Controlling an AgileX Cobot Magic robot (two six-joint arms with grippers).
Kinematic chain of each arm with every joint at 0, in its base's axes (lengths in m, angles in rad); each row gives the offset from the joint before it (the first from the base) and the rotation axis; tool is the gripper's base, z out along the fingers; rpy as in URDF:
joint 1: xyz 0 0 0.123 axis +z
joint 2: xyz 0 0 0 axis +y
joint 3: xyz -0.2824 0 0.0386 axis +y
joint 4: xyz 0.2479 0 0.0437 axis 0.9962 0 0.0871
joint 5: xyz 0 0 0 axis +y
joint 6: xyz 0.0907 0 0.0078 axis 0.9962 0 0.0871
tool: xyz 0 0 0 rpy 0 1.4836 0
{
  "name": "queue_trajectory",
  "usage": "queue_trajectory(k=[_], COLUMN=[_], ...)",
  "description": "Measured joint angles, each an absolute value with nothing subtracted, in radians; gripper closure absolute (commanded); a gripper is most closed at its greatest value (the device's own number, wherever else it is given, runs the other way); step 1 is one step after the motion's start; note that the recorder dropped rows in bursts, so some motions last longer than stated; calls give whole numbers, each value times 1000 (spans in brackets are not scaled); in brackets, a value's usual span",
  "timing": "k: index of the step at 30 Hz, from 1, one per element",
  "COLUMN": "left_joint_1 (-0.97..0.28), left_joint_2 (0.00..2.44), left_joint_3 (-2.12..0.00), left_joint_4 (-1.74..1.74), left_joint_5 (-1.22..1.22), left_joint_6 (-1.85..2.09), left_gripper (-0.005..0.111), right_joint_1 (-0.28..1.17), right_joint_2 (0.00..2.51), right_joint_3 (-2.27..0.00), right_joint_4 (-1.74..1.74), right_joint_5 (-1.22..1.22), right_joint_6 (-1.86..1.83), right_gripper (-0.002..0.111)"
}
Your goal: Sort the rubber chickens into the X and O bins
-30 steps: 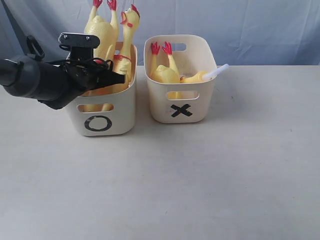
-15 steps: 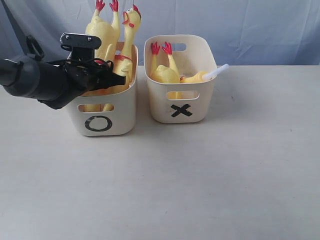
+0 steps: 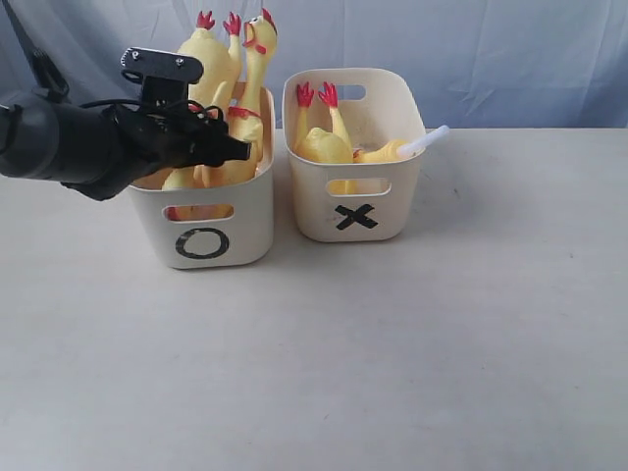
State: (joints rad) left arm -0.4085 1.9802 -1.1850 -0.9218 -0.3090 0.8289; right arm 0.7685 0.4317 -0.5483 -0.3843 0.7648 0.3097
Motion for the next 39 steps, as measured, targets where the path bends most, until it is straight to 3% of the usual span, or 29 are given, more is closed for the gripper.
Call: queue_trajectory(k=[31,33,39], left_joint_1=[-408,-408,-408], left_joint_2=[1805,1785,1722], left_joint_3=[-1185,-1185,-1179], left_joint_4=[-922,-922,-922], left_joint_5=[-329,-313,-239], left_joint_6=[922,951,1096], left_gripper=[48,54,96], right_joint_1=[769,769,769], right_joint_2=[432,432,432], right_joint_3=[-548,-548,-548], right_joint_4=[-382,-381,-381], right_joint_5=[765,765,765], right_joint_6=[310,310,310], right_gripper=[109,109,109])
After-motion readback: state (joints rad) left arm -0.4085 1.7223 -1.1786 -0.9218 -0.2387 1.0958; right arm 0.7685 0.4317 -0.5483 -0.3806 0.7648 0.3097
